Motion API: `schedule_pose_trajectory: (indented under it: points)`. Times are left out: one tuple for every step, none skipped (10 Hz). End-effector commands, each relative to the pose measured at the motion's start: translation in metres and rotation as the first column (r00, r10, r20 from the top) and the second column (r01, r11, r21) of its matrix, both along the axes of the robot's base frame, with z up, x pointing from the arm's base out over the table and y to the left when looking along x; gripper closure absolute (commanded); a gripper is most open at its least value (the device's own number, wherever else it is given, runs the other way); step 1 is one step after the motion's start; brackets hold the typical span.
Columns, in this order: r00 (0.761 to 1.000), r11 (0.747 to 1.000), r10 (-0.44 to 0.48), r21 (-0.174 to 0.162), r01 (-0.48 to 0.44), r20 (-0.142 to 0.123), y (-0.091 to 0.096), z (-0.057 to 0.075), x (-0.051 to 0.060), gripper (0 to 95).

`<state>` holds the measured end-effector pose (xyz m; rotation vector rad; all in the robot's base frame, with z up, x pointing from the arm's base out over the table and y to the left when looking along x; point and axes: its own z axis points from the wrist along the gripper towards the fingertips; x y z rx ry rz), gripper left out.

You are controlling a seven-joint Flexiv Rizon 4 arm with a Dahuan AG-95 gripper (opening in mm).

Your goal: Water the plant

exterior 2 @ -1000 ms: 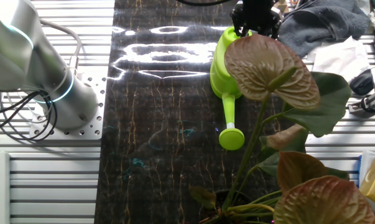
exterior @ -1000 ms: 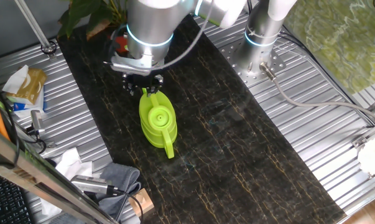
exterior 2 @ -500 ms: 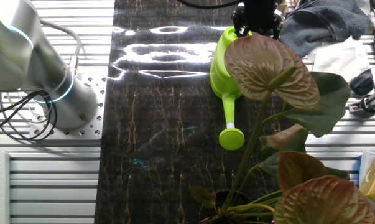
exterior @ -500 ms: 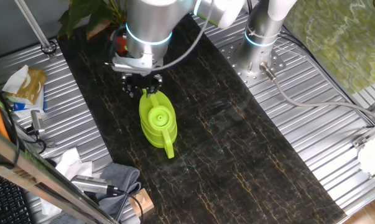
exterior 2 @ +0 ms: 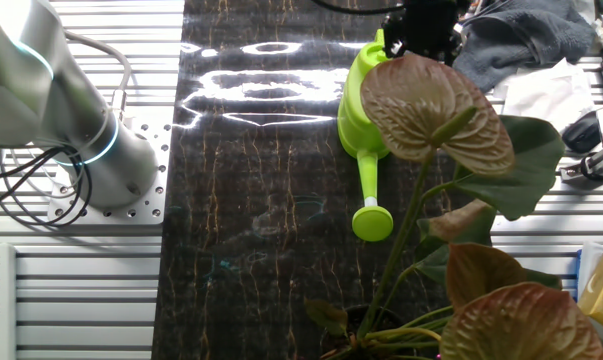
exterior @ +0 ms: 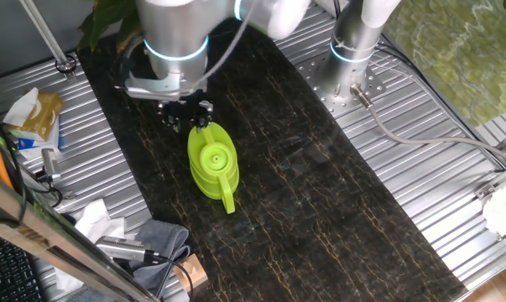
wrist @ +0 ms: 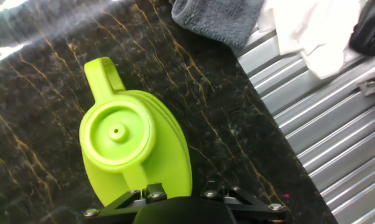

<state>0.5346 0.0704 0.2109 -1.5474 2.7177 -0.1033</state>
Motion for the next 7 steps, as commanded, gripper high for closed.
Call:
schedule_pose_trajectory:
  points:
    - [1.000, 1.000, -0.004, 0.009, 0.004, 0.002, -0.0006, -0.0025, -0.0002, 57.0]
    - [1.000, 1.000, -0.007, 0.009, 0.007, 0.003, -0.0009, -0.0031, 0.0000, 57.0]
    - [1.000, 1.000, -0.014, 0.011, 0.014, 0.003, -0.0011, -0.0036, 0.0003, 57.0]
    - [1.000, 1.000, -0.015, 0.012, 0.015, 0.003, -0.0013, -0.0041, 0.0005, 57.0]
    - [1.000, 1.000, -0.015, 0.015, 0.015, 0.004, -0.0017, -0.0047, 0.0003, 57.0]
    - [1.000, 1.000, -0.017, 0.017, 0.017, 0.004, -0.0021, -0.0052, 0.0001, 57.0]
    - [1.000, 0.999, -0.023, 0.022, 0.023, 0.004, -0.0029, -0.0063, -0.0004, 57.0]
